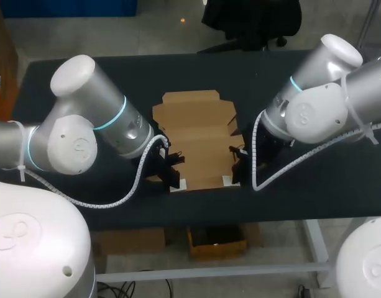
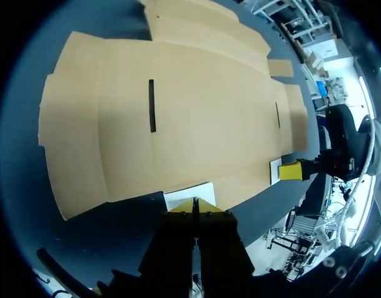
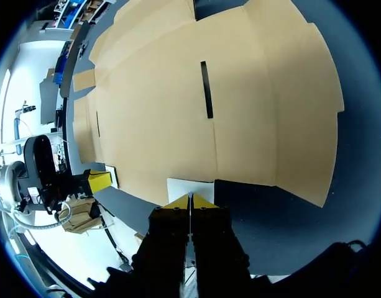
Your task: Assemble the packaging by folding the flat box into shape, placing the metal phone stand inside, and closing the box properly
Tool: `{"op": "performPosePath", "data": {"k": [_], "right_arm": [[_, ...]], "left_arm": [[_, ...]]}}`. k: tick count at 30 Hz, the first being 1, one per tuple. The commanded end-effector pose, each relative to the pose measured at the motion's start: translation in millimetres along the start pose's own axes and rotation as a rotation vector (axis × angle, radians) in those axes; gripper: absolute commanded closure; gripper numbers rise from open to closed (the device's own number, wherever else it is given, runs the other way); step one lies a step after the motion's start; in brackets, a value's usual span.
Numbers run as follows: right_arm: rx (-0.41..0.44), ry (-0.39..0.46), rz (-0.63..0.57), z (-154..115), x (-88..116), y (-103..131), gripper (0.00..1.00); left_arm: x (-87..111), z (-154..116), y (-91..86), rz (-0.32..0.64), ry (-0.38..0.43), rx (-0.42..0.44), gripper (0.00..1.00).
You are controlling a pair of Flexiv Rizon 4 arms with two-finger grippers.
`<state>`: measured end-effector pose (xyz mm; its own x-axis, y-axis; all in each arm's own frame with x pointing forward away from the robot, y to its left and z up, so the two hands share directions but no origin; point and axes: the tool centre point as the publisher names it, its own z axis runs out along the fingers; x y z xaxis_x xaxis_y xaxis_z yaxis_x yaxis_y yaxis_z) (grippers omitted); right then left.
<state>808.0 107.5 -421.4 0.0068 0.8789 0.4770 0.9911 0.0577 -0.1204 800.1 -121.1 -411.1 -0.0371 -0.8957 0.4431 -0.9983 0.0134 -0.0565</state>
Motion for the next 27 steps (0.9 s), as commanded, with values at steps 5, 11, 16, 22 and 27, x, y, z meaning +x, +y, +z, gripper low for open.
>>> {"op": "performPosePath", "data": {"k": [5,11,16,22,27], "right_arm": [[0.005,-0.042,0.020,10.6,0.9,1.7,1.00],[-0.008,-0.049,0.035,9.0,-2.2,-2.0,1.00],[-0.052,-0.005,0.030,-8.4,-5.4,-7.8,1.00],[-0.090,0.059,0.014,-33.7,-14.0,-11.0,1.00],[-0.112,0.099,-0.001,-55.6,-23.0,-12.3,1.00]], "left_arm": [[-2.3,14.2,-3.3,-0.019,-0.017,0.005,1.00],[-5.4,12.4,-0.7,-0.022,-0.025,0.014,1.00],[-5.3,-3.0,3.0,-0.016,-0.047,0.064,1.00],[-5.9,-29.5,2.6,-0.010,-0.058,0.113,1.00],[-10.7,-53.2,-0.6,-0.006,-0.047,0.116,1.00]]}}
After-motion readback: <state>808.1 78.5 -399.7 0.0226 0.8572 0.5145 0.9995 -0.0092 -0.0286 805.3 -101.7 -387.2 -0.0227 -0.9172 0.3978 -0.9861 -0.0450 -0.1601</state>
